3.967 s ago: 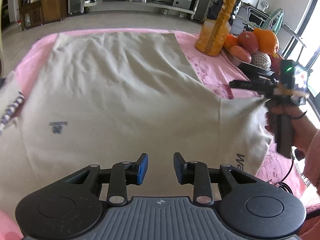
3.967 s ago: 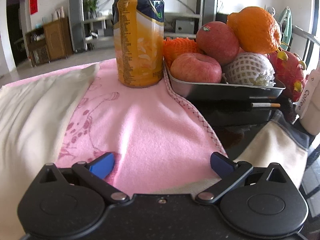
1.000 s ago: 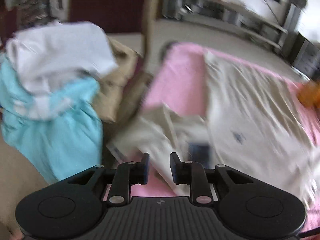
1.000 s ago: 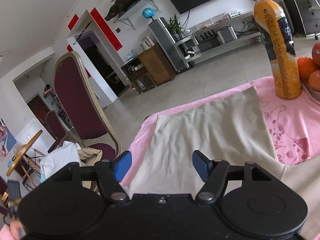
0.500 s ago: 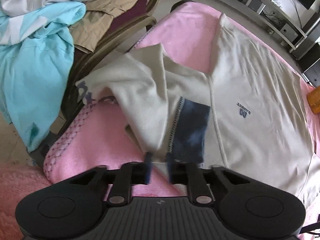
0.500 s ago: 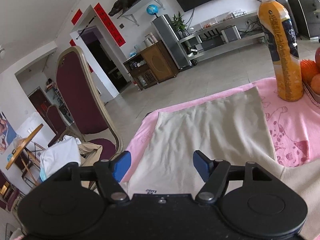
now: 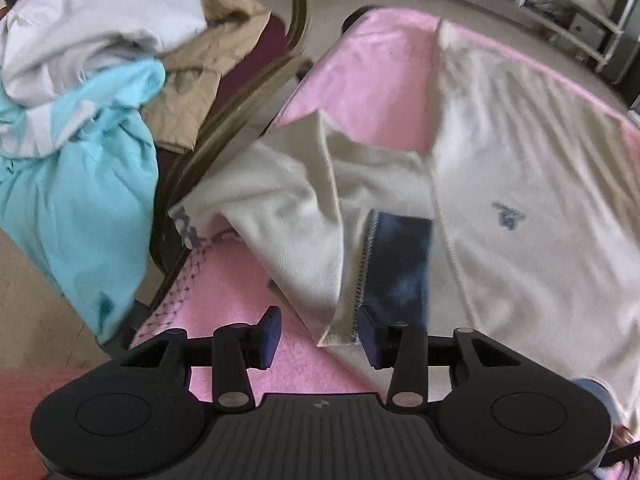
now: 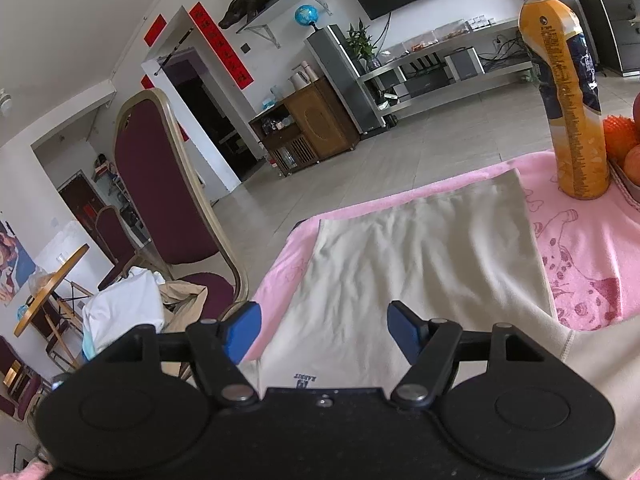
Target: Fold clothes
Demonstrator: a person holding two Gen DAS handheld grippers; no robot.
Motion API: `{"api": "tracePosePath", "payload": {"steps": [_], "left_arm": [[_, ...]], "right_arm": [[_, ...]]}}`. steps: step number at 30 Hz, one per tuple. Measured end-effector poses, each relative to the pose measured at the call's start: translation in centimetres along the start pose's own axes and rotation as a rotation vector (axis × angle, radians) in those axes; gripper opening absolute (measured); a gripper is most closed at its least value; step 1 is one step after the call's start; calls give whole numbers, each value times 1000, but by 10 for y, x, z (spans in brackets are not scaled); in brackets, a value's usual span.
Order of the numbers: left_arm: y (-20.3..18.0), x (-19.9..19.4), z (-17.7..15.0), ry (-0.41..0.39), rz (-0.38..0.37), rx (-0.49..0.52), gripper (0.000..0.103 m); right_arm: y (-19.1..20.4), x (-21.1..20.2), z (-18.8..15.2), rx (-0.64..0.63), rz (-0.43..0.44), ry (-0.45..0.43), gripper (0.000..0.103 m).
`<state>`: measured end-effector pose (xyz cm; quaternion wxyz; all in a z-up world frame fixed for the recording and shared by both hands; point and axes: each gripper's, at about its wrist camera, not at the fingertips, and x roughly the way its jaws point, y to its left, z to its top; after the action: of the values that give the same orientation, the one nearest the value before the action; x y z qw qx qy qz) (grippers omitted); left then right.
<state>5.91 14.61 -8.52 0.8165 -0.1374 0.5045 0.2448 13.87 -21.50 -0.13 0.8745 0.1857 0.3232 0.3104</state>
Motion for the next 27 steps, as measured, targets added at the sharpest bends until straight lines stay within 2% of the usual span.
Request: {"api": "tracePosePath", "payload": {"steps": [3,4,10,13,16,18,19,20,21,22,23,24,25,27], "left_arm": [[-1,9,1,-4,17,-22,27],[0,7,1,-9,18,-21,9],[-1,-34,7,2,119,149,7],[-8,-56,21,33,175,323,7],[-31,-70,40,8,305,587,7],[-56,-64,50,6,400,774,7],[-69,-59,54,17,433,855,8],[-85,-53,58,36,440,906,16],[-101,-47,61,54,417,918,19],[-116,-44,64,77,354,906,24],[-131,-42,67,97,289,888,33],[-141,-45,68,109,216,854,35],[-149,-49,68,108,151,828,35],[-156,-67,61,51,59,820,38]], "right_arm": [[-1,-2,0,0,-2,-1,69],[-1,-2,0,-2,-3,-2,69],[-2,-3,1,-2,-7,1,69],[-3,-4,1,3,-9,5,70],[-4,-2,0,19,-9,19,70],[-6,0,1,29,-10,29,70],[-7,1,1,34,-12,33,70],[-7,3,1,35,-16,38,70],[-8,4,1,33,-19,42,70],[-8,6,1,31,-22,46,70],[-8,7,1,30,-26,50,70],[-9,9,1,26,-30,54,70],[-11,10,1,22,-39,57,70],[-15,11,2,27,-61,58,71]]}}
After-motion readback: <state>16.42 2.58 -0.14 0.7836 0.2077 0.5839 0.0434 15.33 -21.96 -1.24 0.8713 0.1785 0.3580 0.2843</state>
